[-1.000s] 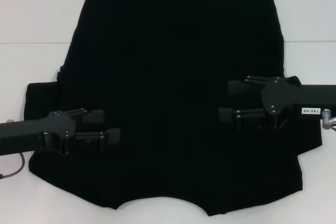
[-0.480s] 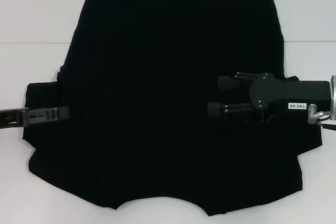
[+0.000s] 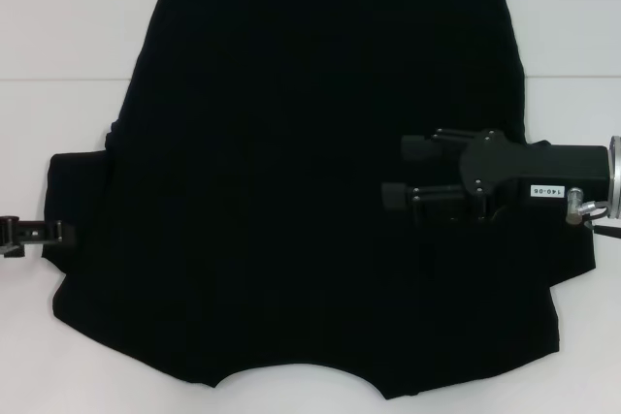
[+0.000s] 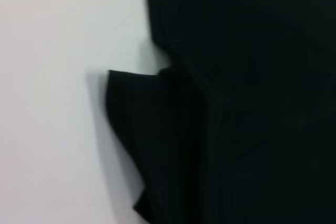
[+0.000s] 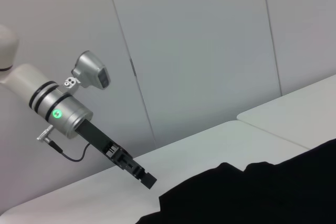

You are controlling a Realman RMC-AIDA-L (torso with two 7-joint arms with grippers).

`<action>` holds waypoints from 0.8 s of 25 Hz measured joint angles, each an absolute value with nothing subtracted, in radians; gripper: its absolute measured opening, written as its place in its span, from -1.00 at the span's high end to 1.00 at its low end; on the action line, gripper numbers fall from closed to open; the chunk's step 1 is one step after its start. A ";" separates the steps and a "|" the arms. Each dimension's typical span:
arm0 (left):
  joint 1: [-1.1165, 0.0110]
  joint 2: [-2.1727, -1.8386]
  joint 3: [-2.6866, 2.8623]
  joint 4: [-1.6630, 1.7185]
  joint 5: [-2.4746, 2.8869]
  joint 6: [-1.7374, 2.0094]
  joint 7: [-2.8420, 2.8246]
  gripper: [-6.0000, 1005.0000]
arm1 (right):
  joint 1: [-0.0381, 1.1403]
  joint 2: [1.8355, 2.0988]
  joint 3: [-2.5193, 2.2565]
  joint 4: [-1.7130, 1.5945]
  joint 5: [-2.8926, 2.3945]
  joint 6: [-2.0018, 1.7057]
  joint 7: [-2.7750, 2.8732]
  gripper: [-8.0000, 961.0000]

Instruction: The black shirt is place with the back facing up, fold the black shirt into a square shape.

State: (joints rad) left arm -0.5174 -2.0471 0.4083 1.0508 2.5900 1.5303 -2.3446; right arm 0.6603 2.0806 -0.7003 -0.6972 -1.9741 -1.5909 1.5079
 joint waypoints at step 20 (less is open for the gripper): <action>-0.570 -2.039 0.452 0.933 2.671 1.390 -2.396 -0.62 | 0.660 2.070 -0.690 -0.698 -1.972 -1.591 1.509 -0.91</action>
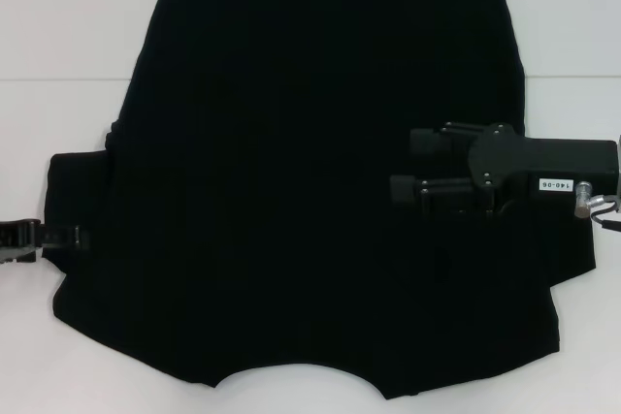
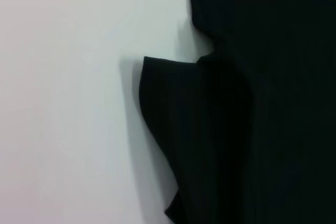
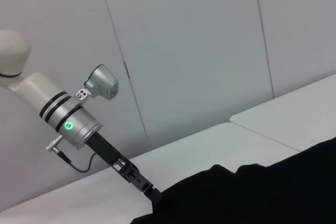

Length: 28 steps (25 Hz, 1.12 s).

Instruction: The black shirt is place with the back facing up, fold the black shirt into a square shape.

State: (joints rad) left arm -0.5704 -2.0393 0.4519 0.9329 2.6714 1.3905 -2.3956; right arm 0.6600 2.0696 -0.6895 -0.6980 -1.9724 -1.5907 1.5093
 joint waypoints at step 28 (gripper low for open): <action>-0.579 -2.041 0.504 0.925 2.672 1.332 -2.396 0.62 | 0.650 2.069 -0.667 -0.698 -1.973 -1.591 1.506 -0.91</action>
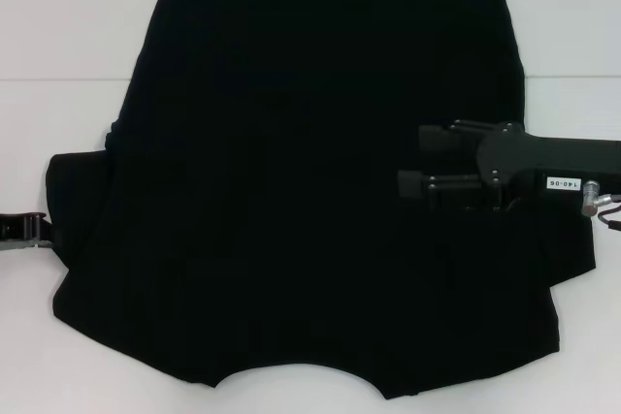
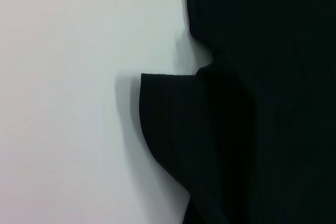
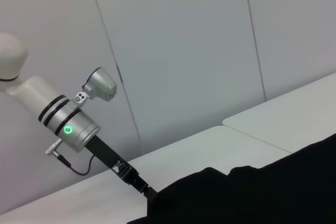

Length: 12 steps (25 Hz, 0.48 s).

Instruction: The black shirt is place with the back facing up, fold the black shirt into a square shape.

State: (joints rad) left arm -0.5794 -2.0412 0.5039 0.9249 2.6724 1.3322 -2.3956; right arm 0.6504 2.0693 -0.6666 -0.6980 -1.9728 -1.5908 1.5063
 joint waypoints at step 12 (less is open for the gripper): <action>-0.572 -2.033 0.472 0.933 2.672 1.300 -2.381 0.99 | 0.644 2.076 -0.628 -0.686 -1.973 -1.580 1.505 -0.91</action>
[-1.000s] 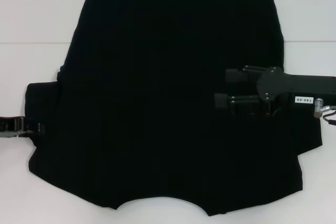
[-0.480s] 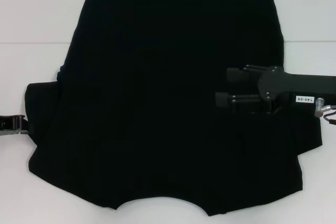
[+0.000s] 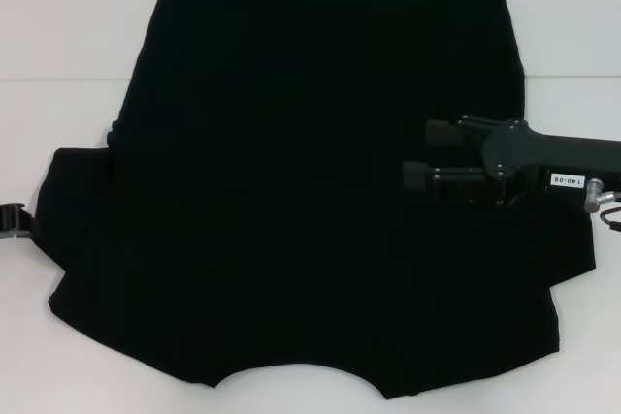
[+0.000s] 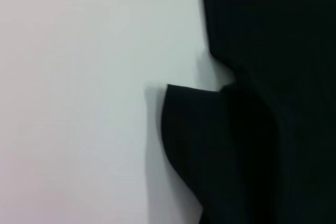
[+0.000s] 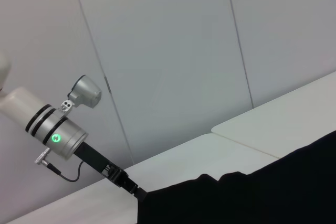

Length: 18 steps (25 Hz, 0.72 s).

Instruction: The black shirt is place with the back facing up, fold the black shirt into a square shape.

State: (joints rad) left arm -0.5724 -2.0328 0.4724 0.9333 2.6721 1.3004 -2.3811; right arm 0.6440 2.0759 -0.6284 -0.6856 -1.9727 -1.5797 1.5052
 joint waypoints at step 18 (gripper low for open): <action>-0.560 -2.014 0.371 0.938 2.673 1.264 -2.340 0.99 | 0.646 2.081 -0.623 -0.651 -1.965 -1.575 1.490 -0.91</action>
